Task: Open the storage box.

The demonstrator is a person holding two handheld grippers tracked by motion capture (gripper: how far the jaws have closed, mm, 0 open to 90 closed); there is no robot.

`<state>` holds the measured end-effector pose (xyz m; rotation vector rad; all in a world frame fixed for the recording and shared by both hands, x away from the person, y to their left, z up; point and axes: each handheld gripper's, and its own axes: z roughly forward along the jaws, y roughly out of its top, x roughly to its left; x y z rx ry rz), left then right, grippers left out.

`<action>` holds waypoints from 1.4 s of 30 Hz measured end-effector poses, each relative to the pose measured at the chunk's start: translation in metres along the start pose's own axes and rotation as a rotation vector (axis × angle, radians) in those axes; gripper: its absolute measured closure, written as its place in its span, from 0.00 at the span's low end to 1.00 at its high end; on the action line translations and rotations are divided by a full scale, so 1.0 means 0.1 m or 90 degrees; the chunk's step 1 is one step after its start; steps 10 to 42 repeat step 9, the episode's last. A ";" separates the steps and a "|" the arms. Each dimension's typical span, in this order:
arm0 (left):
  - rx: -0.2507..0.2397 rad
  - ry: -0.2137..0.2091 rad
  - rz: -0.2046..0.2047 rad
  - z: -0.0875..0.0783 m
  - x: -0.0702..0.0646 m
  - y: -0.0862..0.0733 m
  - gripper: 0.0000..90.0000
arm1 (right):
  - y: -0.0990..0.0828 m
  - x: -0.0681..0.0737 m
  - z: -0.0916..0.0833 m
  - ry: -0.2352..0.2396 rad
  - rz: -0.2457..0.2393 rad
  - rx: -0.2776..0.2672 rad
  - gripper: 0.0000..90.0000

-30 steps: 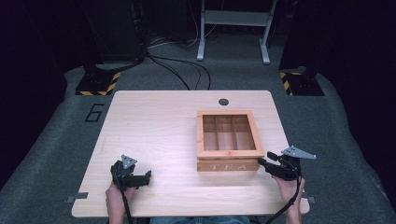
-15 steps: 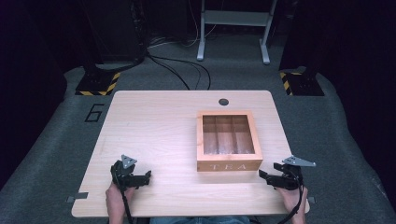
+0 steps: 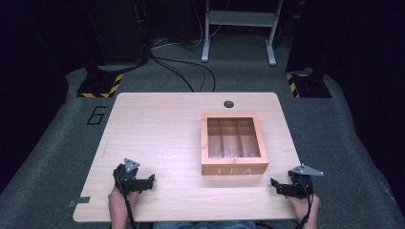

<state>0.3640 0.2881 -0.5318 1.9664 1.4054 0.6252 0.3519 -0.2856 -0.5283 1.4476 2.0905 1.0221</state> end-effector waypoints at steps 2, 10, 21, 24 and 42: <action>0.001 0.000 0.001 0.00 0.00 0.00 0.00 | 0.00 0.01 0.00 -0.003 -0.007 0.005 0.13; -0.001 0.001 0.000 0.00 -0.01 0.00 0.00 | 0.01 0.04 0.03 -0.035 -0.008 0.011 0.13; -0.001 0.001 0.000 0.00 -0.01 0.00 0.00 | 0.01 0.04 0.03 -0.035 -0.008 0.011 0.13; -0.001 0.001 0.000 0.00 -0.01 0.00 0.00 | 0.01 0.04 0.03 -0.035 -0.008 0.011 0.13; -0.001 0.001 0.000 0.00 -0.01 0.00 0.00 | 0.01 0.04 0.03 -0.035 -0.008 0.011 0.13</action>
